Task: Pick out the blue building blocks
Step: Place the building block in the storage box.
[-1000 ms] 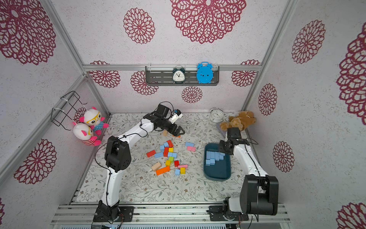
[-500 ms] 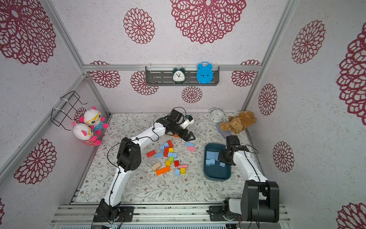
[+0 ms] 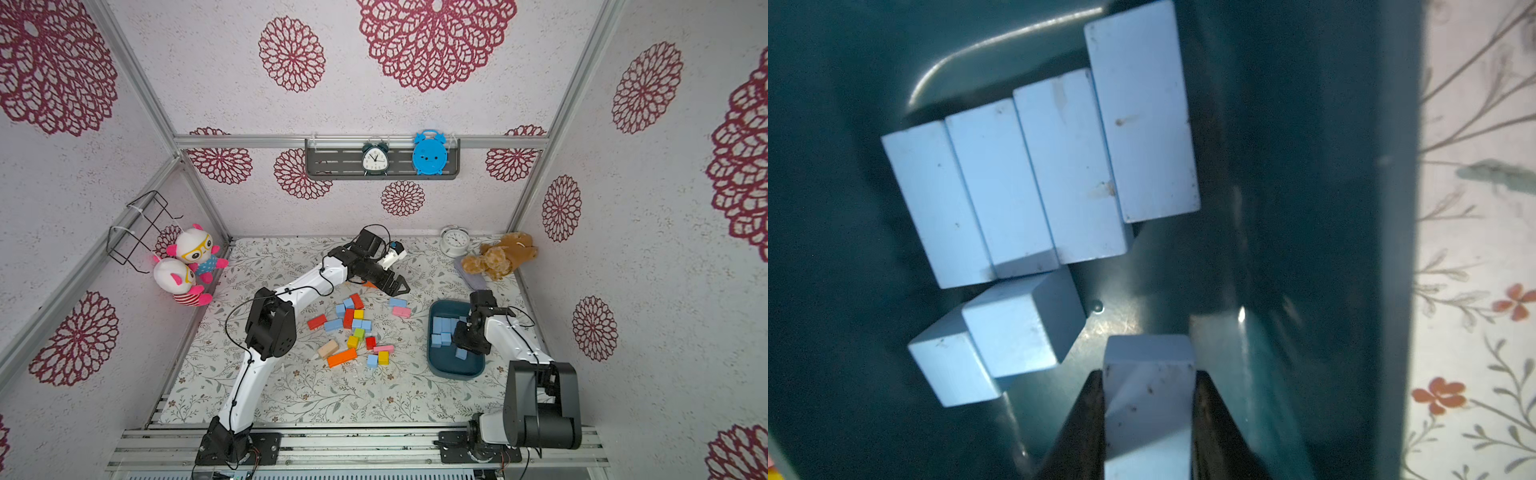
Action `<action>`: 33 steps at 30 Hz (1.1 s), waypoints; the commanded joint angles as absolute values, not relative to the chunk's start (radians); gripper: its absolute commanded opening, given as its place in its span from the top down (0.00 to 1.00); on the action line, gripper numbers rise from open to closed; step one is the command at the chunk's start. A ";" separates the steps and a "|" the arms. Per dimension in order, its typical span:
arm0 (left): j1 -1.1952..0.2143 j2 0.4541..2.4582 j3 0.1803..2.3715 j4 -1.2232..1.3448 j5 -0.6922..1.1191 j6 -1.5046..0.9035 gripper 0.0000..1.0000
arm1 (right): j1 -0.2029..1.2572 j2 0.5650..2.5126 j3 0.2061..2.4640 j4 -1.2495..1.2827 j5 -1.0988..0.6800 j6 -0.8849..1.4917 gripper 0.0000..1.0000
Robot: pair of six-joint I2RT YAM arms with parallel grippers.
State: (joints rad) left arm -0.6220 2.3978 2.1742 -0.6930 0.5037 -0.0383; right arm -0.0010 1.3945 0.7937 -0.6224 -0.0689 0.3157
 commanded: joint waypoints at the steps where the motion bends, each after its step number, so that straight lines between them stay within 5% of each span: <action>1: -0.608 2.419 2.189 -0.690 0.515 -0.046 0.02 | 0.003 1.407 0.800 -0.584 -0.054 0.309 0.73; 8: -0.595 2.411 2.192 -0.690 0.517 -0.047 0.02 | 0.003 1.399 0.811 -0.582 -0.094 0.309 0.50; 17: -0.525 2.367 2.187 -0.745 0.525 -0.035 0.02 | 0.003 1.328 0.904 -0.696 -0.059 0.318 0.49; 33: -0.405 2.151 1.794 -0.600 0.529 -0.110 0.02 | 0.000 1.446 0.823 -0.635 -0.062 0.448 0.55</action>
